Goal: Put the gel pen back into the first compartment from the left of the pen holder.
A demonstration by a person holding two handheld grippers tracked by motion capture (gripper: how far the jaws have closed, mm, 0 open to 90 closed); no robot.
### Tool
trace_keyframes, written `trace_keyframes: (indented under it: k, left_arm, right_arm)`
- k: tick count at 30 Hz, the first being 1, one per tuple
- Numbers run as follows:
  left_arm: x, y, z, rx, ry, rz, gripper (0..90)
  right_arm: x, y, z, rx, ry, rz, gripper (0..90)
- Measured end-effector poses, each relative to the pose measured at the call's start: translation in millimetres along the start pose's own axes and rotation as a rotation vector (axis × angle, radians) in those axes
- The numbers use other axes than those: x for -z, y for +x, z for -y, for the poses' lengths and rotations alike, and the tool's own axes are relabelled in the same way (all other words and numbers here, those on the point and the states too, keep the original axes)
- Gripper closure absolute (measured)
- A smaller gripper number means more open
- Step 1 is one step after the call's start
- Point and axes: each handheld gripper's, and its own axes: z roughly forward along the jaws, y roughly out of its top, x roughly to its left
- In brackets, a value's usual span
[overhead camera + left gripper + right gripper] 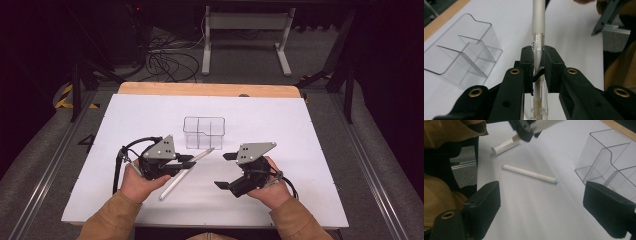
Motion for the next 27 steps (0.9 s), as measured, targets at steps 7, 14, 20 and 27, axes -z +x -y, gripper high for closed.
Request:
trace_keyframes:
  k: [7, 14, 20, 27]
  left_arm:
    - [5.2, 9.9, -8.1, 0.058, -0.078, -0.027, 78.8]
    - [5.5, 20.4, -14.5, 0.102, -0.144, -0.078, 78.8]
    - [4.3, 30.4, -19.6, 0.135, -0.196, -0.114, 78.7]
    - [-0.5, 43.8, -22.2, 0.18, -0.238, -0.168, 78.5]
  right_arm:
    - [0.7, -0.5, 0.3, 0.003, -0.016, 0.007, 12.6]
    - [-0.3, -0.3, 0.8, 0.001, -0.019, 0.005, 11.5]
    - [-0.6, -0.2, 0.9, 0.001, -0.019, 0.006, 11.3]
    - [0.5, -0.6, 1.1, 0.001, -0.024, 0.011, 10.8]
